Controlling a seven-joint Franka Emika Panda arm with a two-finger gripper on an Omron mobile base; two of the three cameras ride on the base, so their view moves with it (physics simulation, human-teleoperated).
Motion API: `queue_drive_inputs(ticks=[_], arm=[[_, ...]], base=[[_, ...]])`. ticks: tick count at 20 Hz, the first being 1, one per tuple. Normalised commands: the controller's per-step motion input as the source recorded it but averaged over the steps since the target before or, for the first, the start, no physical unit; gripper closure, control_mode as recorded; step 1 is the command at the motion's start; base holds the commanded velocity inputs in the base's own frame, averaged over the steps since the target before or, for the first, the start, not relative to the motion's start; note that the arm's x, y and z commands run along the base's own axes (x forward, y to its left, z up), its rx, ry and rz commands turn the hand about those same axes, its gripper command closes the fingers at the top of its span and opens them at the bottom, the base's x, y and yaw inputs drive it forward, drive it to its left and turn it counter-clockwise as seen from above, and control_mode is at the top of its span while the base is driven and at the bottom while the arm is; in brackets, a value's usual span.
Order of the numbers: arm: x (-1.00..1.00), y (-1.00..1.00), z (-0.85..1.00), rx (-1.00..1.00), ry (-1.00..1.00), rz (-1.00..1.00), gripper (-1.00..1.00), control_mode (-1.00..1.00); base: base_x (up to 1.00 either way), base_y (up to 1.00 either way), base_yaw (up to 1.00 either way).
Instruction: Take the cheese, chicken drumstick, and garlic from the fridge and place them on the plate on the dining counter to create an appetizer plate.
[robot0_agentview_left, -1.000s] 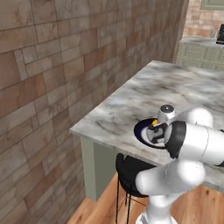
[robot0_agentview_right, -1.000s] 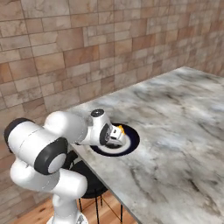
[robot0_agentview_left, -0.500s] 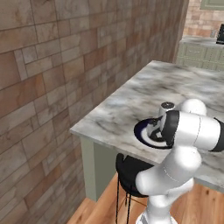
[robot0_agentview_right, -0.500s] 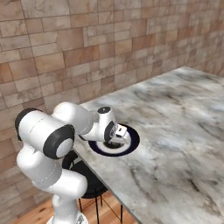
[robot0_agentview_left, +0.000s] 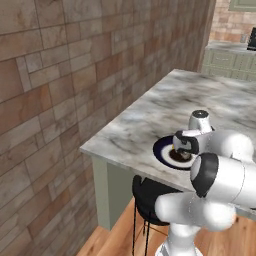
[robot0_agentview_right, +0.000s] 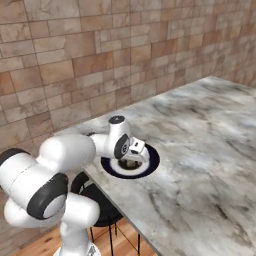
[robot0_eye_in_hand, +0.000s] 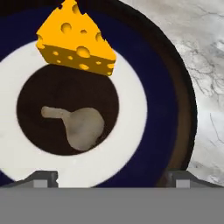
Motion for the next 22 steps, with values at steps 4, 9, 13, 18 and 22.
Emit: queue_drive_inputs(ticks=[4,9,13,18,22], arm=[[-0.73,0.02,0.52,0.0,-0.26,0.0,-1.0,-1.0],[-0.86,0.32,0.84,0.02,-0.52,-0.06,-1.0,-1.0],[-0.99,0.34,0.85,0.01,-0.63,-0.08,-1.0,-1.0],[-0.98,0.47,0.83,0.0,-0.37,-0.01,-1.0,-1.0],[-0.67,0.48,0.71,-0.06,-0.01,0.0,-1.0,-1.0]], base=[[0.0,0.0,0.0],[0.0,0.0,0.0],[0.0,0.0,0.0],[0.0,0.0,0.0],[0.0,0.0,0.0]])
